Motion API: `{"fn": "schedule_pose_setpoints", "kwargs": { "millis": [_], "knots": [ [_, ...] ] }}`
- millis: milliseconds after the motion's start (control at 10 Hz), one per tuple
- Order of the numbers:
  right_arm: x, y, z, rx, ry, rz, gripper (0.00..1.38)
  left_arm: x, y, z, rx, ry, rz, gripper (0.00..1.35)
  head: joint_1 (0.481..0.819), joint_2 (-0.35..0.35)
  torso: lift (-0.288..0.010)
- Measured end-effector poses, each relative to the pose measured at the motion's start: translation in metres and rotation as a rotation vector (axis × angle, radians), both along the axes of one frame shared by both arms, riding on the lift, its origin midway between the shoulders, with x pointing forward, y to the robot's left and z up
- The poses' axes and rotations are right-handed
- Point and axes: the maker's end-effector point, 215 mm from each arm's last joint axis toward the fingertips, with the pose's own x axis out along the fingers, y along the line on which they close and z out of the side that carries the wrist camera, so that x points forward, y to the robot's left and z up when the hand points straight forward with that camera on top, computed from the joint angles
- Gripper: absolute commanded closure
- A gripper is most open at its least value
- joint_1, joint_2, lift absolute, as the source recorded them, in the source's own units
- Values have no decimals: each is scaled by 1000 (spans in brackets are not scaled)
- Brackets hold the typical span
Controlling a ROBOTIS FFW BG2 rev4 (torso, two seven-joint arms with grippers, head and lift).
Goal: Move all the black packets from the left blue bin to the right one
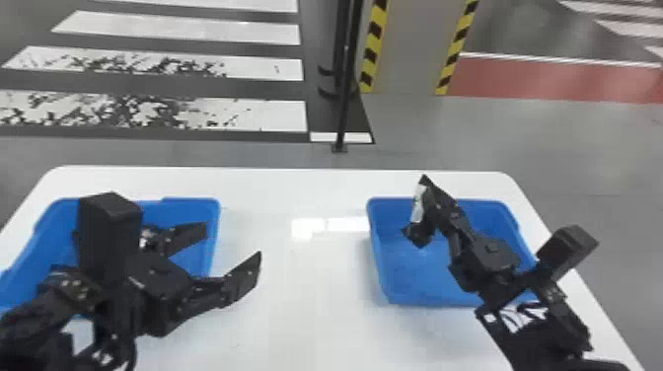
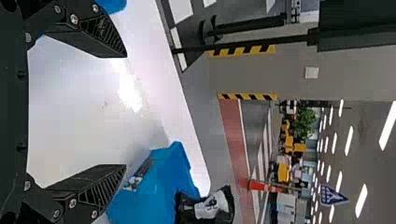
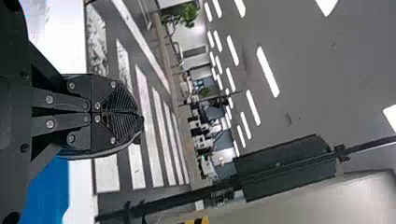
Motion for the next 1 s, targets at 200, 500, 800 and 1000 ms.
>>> {"fn": "schedule_pose_setpoints", "kwargs": {
  "millis": [200,500,800,1000],
  "knots": [
    [14,-67,-48,-91,80,-129,1251,-2,21,-6,7,14,43,208,695,-175,-140],
    [0,-133,-67,-139,124,-259,76,0,37,-6,15,14,73,208,695,-240,-140],
    [-41,-106,-7,-190,9,-242,191,8,82,-8,67,16,162,208,695,-176,-140],
    [-74,-80,24,-198,-36,-228,199,16,119,-14,118,35,238,208,695,-92,-140]
  ]
}}
